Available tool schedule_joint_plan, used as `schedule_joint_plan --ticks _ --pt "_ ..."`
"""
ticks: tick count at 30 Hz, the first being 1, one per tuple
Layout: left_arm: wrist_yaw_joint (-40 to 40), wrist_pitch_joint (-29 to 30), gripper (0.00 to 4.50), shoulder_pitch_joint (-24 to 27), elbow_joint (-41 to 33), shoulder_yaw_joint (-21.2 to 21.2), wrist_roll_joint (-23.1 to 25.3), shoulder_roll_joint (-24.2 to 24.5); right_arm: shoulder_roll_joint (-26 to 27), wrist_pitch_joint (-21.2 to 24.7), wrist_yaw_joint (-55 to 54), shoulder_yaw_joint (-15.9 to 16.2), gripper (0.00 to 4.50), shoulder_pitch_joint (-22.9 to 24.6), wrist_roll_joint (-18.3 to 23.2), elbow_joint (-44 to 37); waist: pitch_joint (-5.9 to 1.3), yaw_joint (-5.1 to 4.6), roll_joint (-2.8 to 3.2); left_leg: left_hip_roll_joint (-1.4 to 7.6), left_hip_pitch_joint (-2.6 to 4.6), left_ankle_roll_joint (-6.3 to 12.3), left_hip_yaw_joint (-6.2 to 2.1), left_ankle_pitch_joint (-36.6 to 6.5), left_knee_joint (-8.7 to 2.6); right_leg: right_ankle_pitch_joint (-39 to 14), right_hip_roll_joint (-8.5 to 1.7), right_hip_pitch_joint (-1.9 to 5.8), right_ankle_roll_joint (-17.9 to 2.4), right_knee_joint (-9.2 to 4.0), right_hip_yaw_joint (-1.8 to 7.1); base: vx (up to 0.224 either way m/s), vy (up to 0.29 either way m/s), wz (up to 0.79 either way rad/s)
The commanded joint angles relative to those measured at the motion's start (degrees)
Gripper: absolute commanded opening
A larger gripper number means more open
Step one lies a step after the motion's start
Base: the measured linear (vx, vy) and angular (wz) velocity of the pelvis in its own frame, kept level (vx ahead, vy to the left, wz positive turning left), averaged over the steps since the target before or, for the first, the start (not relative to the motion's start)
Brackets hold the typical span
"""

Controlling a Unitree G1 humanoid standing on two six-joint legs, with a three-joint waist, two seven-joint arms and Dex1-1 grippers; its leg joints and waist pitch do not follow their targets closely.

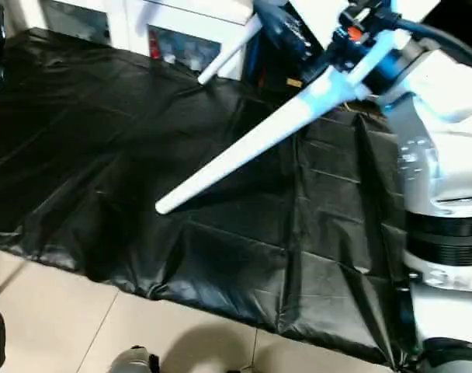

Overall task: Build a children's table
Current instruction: Flip table

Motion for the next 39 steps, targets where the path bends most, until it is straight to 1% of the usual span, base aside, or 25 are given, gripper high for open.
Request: schedule_joint_plan --ticks 1,2,3,4,5,6,10,11,13,14,16,17,19,21,23,24,25,26,27,30,31,34,37,38,39 --pt "0.9 0.2 2.1 -1.0 -1.4 0.5 -2.3 -1.1 -0.4 -0.7 2.2 -0.1 4.5 1.2 1.3 -1.7 -4.76 -0.3 1.11 3.66 2.42 -3.97 -1.91 -16.2 -4.73 -14.1 -5.49 1.87 -7.0 -4.67 3.14 0.0 0.0 0.0" --pt "1.1 0.3 2.1 -0.9 -1.3 0.4 -2.4 -1.1 0.4 0.0 2.6 -1.6 4.5 1.2 4.8 -2.9 -4.86 -0.22 1.06 3.61 2.36 -3.64 -1.88 -15.2 -4.69 -13.0 -5.59 2.05 -7.0 -4.6 3.21 0.0 0.0 0.0" --pt "1.1 0.3 2.1 -0.9 -1.3 0.4 -2.4 -1.1 0.6 0.3 2.5 -2.0 4.5 1.1 5.6 -3.1 -4.92 -0.19 1.05 3.61 2.32 -3.31 -1.86 -14.7 -4.64 -12.2 -5.65 2.12 -7.1 -4.52 3.26 0.0 0.0 0.0" --pt "1.1 0.3 2.09 -0.9 -1.3 0.3 -2.5 -1.1 1.3 1.2 2.2 -3.6 4.5 0.6 8.3 -3.8 -4.99 -0.16 1.01 3.6 2.23 -2.77 -1.83 -13.7 -4.56 -11.0 -5.62 2.14 -7.2 -4.41 3.26 0.0 0.0 0.0" --pt "1.1 0.3 2.07 -0.9 -1.3 0.3 -2.5 -1.1 1.4 1.2 2.1 -3.8 4.5 0.6 8.5 -3.8 -4.99 -0.14 1.01 3.59 2.22 -2.58 -1.8 -13.4 -4.53 -10.8 -5.61 2.13 -7.3 -4.41 3.24 0.0 0.0 0.0" --pt "1.1 0.3 2.07 -1.0 -1.2 0.3 -2.5 -1.1 1.8 1.8 1.2 -6.4 4.5 -0.6 10.9 -3.3 -5.01 -0.09 1.04 3.54 2.19 -2.38 -1.77 -12.9 -4.49 -10.7 -5.63 2.19 -7.4 -4.42 3.24 0.0 0.0 0.0" --pt "1.0 0.2 2.06 -1.0 -1.1 0.3 -2.4 -1.1 2.2 2.0 -0.6 -9.6 4.5 -2.2 12.9 -2.0 -4.97 -0.02 1.12 3.51 2.17 -2.96 -1.73 -12.6 -4.52 -11.3 -5.42 2.07 -7.3 -4.4 3.08 0.0 0.0 0.0" --pt "1.0 0.2 2.06 -1.1 -1.1 0.3 -2.4 -1.1 2.6 1.4 -4.2 -12.9 4.5 -3.6 13.5 0.0 -4.97 -0.11 1.11 3.52 2.25 -3.34 -1.76 -13.0 -4.55 -12.0 -5.49 1.98 -7.3 -4.43 3.06 0.0 0.0 0.0" --pt "0.9 0.2 2.06 -1.0 -1.1 0.3 -2.4 -1.1 2.6 0.8 -7.0 -15.6 4.5 -4.6 14.0 2.1 -4.93 -0.15 1.06 3.37 2.36 -3.88 -1.64 -13.8 -4.47 -12.9 -5.37 1.81 -7.1 -4.54 3.03 0.0 0.0 0.0" --pt "0.9 0.1 2.06 -1.0 -1.0 0.2 -2.4 -1.1 2.2 -0.4 -10.9 -18.4 4.5 -5.3 13.1 5.5 -4.91 -0.16 1.15 3.37 2.31 -4.21 -1.69 -14.0 -4.54 -13.2 -5.4 1.81 -6.9 -4.54 3.0 0.0 0.0 0.0" --pt "0.9 0.1 2.06 -0.9 -1.1 0.2 -2.4 -1.2 1.5 -1.2 -13.4 -20.0 4.5 -4.6 11.6 8.4 -4.96 -0.12 1.05 3.25 2.32 -4.59 -1.57 -13.8 -4.49 -12.9 -5.38 1.8 -6.5 -4.57 2.98 0.0 0.0 0.0" --pt "0.9 0.0 2.06 -0.8 -1.1 0.1 -2.5 -1.3 1.6 -1.0 -14.7 -22.1 4.5 -2.5 12.4 11.2 -5.01 -0.2 0.87 3.09 2.1 -4.52 -1.53 -13.3 -4.44 -12.3 -5.26 2.03 -6.2 -4.54 2.96 0.0 0.0 0.0" --pt "0.9 -0.1 2.06 -0.7 -1.1 0.0 -2.5 -1.4 2.5 0.0 -14.1 -24.4 4.5 0.0 16.1 12.3 -5.11 -0.01 0.88 3.14 2.13 -3.75 -1.47 -12.9 -4.36 -11.4 -5.48 2.18 -5.9 -4.61 3.09 0.0 0.0 0.0" --pt "0.8 -0.1 2.06 -0.6 -1.1 -0.1 -2.5 -1.5 3.6 4.3 -10.9 -26.3 4.5 3.4 22.4 11.3 -5.28 -0.12 0.72 3.14 2.0 -2.45 -1.57 -12.3 -4.28 -9.9 -5.33 2.47 -6.2 -4.56 2.96 0.0 0.0 0.0" --pt "0.8 -0.2 2.06 -0.5 -1.1 -0.1 -2.6 -1.5 4.0 10.1 -4.2 -25.8 4.5 9.0 27.6 8.5 -5.38 0.08 0.62 3.29 1.9 -1.48 -1.65 -11.6 -4.24 -9.4 -5.45 2.63 -6.5 -4.59 2.87 0.0 0.0 0.0" --pt "0.7 -0.2 2.06 -0.4 -1.1 -0.1 -2.6 -1.5 3.9 12.8 0.4 -24.7 4.5 13.1 29.8 6.5 -5.3 0.2 0.66 3.35 1.75 -0.87 -1.68 -11.1 -4.25 -9.4 -5.55 2.71 -6.8 -4.71 2.87 0.0 0.0 0.0" --pt "0.7 -0.2 2.06 -0.4 -1.1 -0.1 -2.6 -1.5 3.9 13.2 1.3 -24.4 4.5 14.1 30.1 6.2 -5.33 0.34 0.65 3.38 1.79 -0.44 -1.65 -11.0 -4.21 -9.2 -5.54 2.83 -6.9 -4.81 2.85 0.0 0.0 0.0" --pt "0.7 -0.2 2.06 -0.4 -1.0 -0.2 -2.7 -1.5 3.8 15.3 5.2 -22.8 4.5 19.0 31.4 4.9 -5.33 0.4 0.68 3.56 1.75 -0.06 -1.74 -10.8 -4.28 -9.2 -5.68 2.77 -7.1 -4.8 2.83 0.0 0.0 0.0" --pt "0.7 -0.2 2.06 -0.4 -1.0 -0.2 -2.7 -1.5 3.8 15.3 5.2 -22.8 4.5 19.0 31.4 4.9 -5.23 0.49 0.57 3.62 1.69 -0.18 -1.82 -11.0 -4.35 -10.2 -5.65 2.74 -7.2 -4.82 2.78 0.0 0.0 0.0" --pt "0.5 -0.2 2.06 -0.4 -1.0 -0.2 -2.7 -1.5 3.8 17.4 10.3 -19.9 4.5 25.9 32.1 4.0 -4.92 0.27 0.68 3.6 1.74 -1.37 -2.02 -14.2 -4.56 -16.8 -5.94 2.46 -6.8 -5.6 2.67 0.0 0.0 0.0" --pt "0.5 -0.2 2.06 -0.4 -1.1 -0.2 -2.7 -1.5 3.9 18.3 11.3 -19.4 4.5 27.5 32.5 4.0 -4.9 0.31 0.48 3.61 1.87 -1.61 -2.03 -15.2 -4.51 -18.4 -6.03 2.38 -6.5 -5.88 2.65 0.0 0.0 0.0" --pt "0.4 -0.1 2.06 -0.4 -1.1 -0.2 -2.7 -1.4 4.1 18.7 12.4 -17.7 4.5 30.1 31.1 4.2 -4.89 0.43 0.5 3.66 1.95 -1.92 -2.14 -15.4 -4.51 -19.2 -6.15 2.15 -6.4 -5.95 2.7 0.0 0.0 0.0" --pt "0.3 -0.1 2.06 -0.4 -1.0 -0.2 -2.7 -1.3 4.4 19.0 12.8 -16.7 4.5 30.9 30.9 3.8 -4.86 0.43 0.54 3.68 1.93 -2.14 -2.2 -15.4 -4.55 -19.0 -6.12 2.08 -6.4 -5.84 2.68 0.0 0.0 0.0" --pt "0.2 -0.1 2.05 -0.4 -1.0 -0.2 -2.8 -1.2 5.4 17.6 11.9 -13.8 4.5 30.8 28.1 3.4 -4.88 0.45 0.75 3.71 1.95 -2.31 -2.27 -15.4 -4.58 -18.6 -6.13 2.05 -6.5 -5.76 2.66 0.0 0.0 0.0" --pt "0.2 -0.1 2.05 -0.4 -1.0 -0.2 -2.8 -1.2 6.0 17.1 11.4 -12.9 4.5 30.5 27.2 3.5 -4.9 0.32 0.65 3.69 1.83 -2.51 -2.26 -15.2 -4.64 -17.9 -6.06 2.06 -6.5 -5.68 2.67 0.0 0.0 0.0"
